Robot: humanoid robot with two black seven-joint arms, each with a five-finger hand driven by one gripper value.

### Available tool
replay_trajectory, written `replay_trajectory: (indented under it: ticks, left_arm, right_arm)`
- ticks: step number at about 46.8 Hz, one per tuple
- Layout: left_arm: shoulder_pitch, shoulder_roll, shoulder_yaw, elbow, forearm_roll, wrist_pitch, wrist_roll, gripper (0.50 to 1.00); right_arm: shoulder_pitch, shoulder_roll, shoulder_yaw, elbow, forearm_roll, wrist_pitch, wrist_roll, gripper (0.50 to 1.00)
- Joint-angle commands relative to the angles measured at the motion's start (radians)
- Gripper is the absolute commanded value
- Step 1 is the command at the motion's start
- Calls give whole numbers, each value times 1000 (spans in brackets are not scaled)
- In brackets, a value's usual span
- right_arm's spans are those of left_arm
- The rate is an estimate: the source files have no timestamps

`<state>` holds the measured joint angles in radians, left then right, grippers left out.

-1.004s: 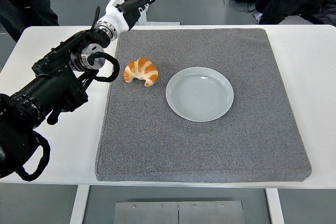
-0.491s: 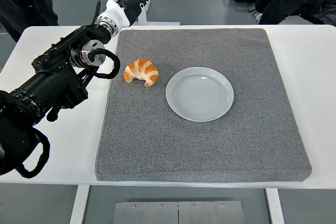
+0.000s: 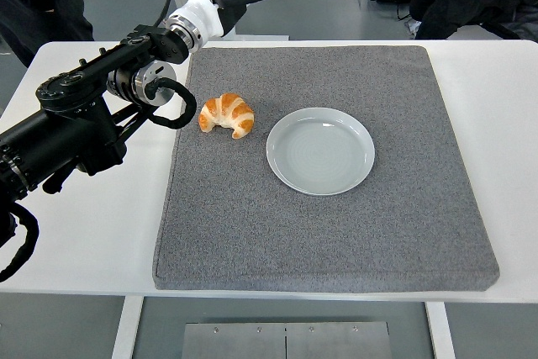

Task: Place the bread on the plate

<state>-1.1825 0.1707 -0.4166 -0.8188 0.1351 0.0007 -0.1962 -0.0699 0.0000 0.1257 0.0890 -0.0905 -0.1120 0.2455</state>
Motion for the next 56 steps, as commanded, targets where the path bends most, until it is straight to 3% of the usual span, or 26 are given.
replay_trajectory:
  ticks: [1,16,23,32,41,56]
  left_arm:
    - [-3,23,25,-46,64,24,1,986]
    - [-5,118,105,-223,380,107,18,986]
    - [-14,200,147,-345,507,117,26,986]
    - [-55,279,252,-407,665,173,149,986]
    - [-51,365,294,-516,820,186,166,986]
    - [-45,432,386,-536,1007,188,198,984]
  right_arm:
    - [-1,0,0,0,0,0,0,1000]
    - [-1,0,0,0,0,0,0,1000]
    - [1,0,0,0,0,0,0,1000]
    - [1,0,0,0,0,0,0,1000]
    - [-1,0,0,0,0,0,0,1000]
    - [-1,0,0,0,0,0,0,1000]
